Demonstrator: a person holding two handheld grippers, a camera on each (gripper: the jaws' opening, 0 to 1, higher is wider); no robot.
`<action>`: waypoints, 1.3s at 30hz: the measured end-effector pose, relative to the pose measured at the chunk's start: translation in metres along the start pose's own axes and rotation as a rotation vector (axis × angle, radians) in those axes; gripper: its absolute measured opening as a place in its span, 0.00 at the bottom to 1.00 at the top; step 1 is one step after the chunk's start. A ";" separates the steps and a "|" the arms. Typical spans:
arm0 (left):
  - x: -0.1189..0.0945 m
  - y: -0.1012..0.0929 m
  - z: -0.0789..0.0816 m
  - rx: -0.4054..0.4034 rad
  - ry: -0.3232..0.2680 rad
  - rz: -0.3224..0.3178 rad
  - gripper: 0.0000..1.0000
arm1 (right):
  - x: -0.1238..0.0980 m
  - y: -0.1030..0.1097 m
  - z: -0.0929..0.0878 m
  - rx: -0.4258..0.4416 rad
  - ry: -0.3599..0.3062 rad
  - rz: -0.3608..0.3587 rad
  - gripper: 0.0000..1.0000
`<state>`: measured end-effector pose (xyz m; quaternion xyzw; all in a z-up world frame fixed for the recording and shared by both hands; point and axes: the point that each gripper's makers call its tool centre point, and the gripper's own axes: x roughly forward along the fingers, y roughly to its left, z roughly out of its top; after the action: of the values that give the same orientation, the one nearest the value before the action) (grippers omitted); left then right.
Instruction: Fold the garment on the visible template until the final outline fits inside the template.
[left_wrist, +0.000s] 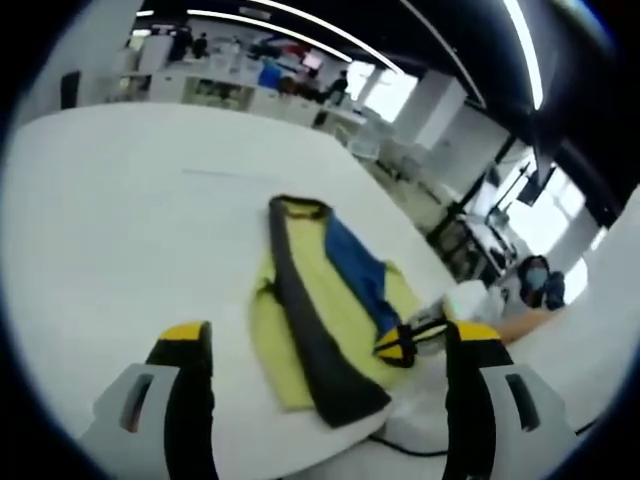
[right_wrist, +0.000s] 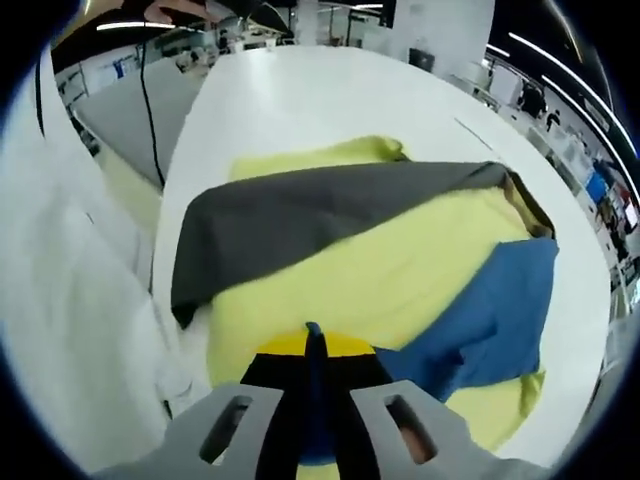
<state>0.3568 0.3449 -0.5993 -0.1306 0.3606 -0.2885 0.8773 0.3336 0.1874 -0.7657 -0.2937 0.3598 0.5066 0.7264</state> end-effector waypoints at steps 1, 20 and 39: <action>0.001 -0.002 0.001 0.006 0.003 -0.002 0.93 | -0.002 0.001 0.001 0.008 -0.010 0.003 0.03; 0.021 -0.012 0.008 0.072 0.078 -0.011 0.94 | -0.096 -0.064 0.024 0.398 -0.274 -0.164 0.03; 0.032 -0.012 0.042 0.098 0.045 0.001 0.94 | -0.228 -0.172 -0.012 0.642 -0.478 -0.447 0.03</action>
<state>0.4002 0.3170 -0.5823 -0.0808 0.3657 -0.3081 0.8745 0.4422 0.0045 -0.5750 0.0009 0.2489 0.2536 0.9347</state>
